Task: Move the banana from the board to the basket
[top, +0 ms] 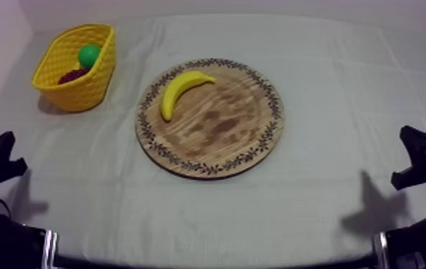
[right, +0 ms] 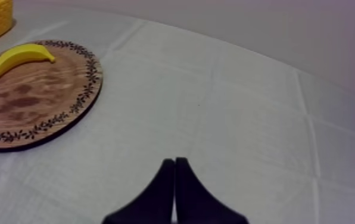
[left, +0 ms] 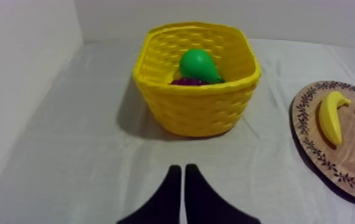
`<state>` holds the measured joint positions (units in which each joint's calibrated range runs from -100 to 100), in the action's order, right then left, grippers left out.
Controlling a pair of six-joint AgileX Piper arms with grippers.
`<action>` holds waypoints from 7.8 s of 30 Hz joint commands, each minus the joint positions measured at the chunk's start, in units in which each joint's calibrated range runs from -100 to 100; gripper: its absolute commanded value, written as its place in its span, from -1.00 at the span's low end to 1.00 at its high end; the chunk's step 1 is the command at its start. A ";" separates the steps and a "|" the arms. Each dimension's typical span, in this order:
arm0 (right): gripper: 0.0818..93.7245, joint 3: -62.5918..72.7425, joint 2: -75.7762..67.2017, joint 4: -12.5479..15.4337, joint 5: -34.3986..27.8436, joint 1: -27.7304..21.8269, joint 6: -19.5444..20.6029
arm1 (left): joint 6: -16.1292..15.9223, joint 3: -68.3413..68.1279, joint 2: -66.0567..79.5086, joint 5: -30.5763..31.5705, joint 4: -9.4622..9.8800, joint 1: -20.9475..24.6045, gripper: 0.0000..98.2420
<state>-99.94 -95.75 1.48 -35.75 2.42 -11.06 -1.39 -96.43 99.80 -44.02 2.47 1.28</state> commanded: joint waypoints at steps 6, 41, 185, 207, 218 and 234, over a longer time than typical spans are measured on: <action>-0.99 0.05 0.00 0.01 -0.22 0.03 -0.15 | 16.13 -3.46 0.03 13.36 -0.09 1.53 -1.00; -0.99 0.05 0.00 0.01 -0.22 0.11 -0.15 | 4.51 23.15 -24.52 5.89 -1.63 0.40 -1.00; -0.99 0.05 0.00 0.01 -0.22 0.03 -0.15 | -2.26 96.29 -139.56 -7.94 -3.39 -24.73 0.32; -0.99 0.05 0.00 0.01 -0.22 0.03 -0.15 | -3.31 99.78 -143.52 -8.87 -4.42 -24.19 -0.20; -0.99 0.05 0.00 0.01 -0.22 0.03 -0.15 | -2.76 97.28 -139.88 -8.36 -4.22 -25.48 -0.52; -0.99 0.05 0.00 0.01 -0.22 0.03 -0.15 | 2.31 80.39 -117.12 -4.86 -3.93 -30.19 -0.52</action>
<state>-99.94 -95.75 1.48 -35.99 2.47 -11.18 0.25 -14.22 -21.00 -49.09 -1.52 -28.80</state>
